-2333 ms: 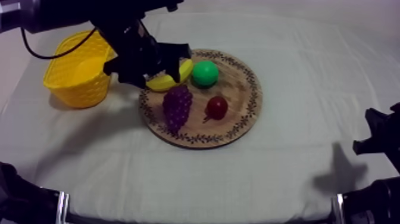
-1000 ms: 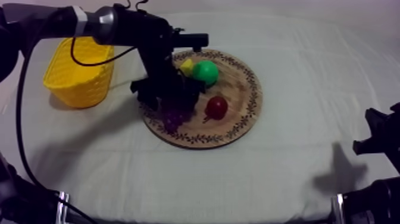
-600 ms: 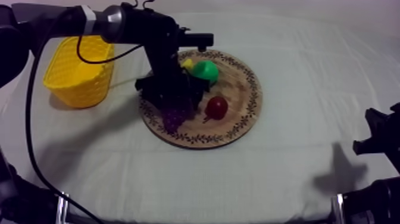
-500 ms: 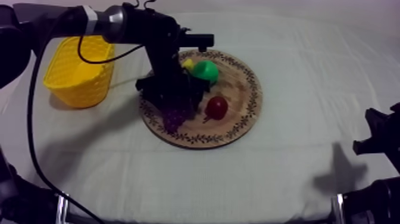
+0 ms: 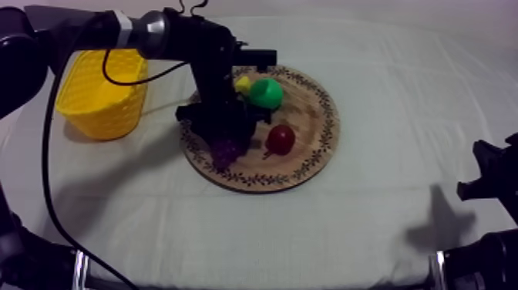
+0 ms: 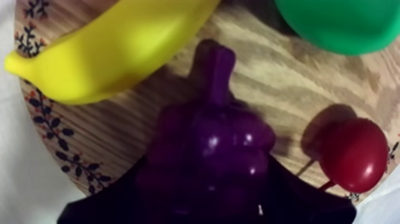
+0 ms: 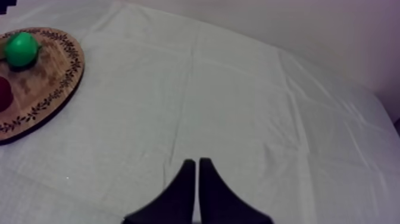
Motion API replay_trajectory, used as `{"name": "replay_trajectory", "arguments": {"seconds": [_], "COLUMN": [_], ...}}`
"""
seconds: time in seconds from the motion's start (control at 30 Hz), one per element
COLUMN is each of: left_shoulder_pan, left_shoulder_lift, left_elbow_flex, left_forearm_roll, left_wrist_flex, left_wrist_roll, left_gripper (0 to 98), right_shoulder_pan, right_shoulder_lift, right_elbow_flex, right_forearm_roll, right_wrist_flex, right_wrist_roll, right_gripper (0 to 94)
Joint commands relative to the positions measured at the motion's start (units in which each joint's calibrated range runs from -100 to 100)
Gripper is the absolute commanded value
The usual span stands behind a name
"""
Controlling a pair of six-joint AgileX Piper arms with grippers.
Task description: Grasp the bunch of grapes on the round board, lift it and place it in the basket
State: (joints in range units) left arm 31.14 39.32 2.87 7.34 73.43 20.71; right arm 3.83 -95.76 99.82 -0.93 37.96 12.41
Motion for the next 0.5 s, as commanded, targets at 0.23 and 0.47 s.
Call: {"name": "replay_trajectory", "arguments": {"seconds": [0.23, 0.47], "left_shoulder_pan": [0.08, 0.81], "left_shoulder_lift": [0.11, -1.71], "left_elbow_flex": [-0.23, -0.12], "left_forearm_roll": [-0.31, -1.18], "left_wrist_flex": [0.25, 0.0], "left_wrist_roll": [0.52, 1.22], "left_gripper": [44.6, 44.4], "right_shoulder_pan": [0.0, 0.0], "right_shoulder_lift": [0.0, 0.0], "right_elbow_flex": [-0.04, -0.04], "right_forearm_roll": [-0.02, -0.02], "right_wrist_flex": [0.02, 0.02], "right_wrist_roll": [0.02, 0.02], "right_gripper": [0.3, 0.3]}}
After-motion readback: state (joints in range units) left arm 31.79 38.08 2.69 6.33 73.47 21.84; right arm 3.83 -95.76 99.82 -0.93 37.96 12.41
